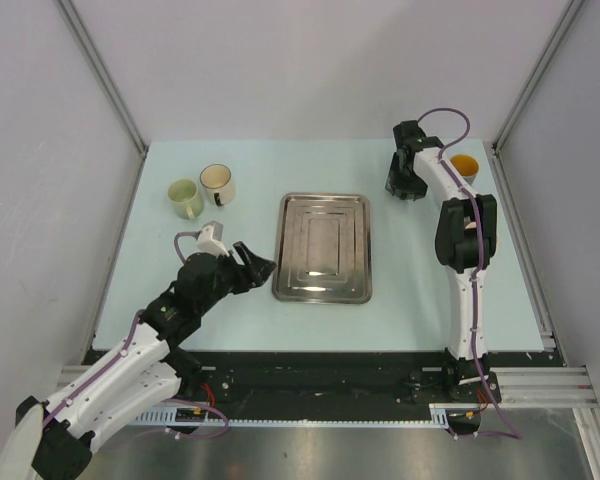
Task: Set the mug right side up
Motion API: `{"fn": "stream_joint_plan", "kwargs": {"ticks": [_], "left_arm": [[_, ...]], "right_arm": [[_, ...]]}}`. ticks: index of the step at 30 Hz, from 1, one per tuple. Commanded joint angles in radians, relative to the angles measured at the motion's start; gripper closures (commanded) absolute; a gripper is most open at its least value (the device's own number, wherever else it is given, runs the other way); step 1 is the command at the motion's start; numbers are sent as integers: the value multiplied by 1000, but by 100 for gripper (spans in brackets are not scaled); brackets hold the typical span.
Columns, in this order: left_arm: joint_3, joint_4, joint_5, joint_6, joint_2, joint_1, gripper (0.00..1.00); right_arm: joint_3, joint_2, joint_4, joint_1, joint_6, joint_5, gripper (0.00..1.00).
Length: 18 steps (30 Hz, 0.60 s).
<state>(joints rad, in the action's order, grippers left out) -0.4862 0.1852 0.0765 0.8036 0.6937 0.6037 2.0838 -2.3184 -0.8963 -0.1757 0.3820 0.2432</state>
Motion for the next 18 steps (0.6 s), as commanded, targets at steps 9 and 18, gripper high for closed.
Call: {"fn": "stream_joint_plan", "kwargs": {"ticks": [9,18], "left_arm": [[-23,42,45,-70,-10,-4,27],[-172,284,175,-107,194,-2,21]], "right_arm": [[-342,520,92,-114,12,21,33],[-864,1169,384,-603,7,225,24]]}}
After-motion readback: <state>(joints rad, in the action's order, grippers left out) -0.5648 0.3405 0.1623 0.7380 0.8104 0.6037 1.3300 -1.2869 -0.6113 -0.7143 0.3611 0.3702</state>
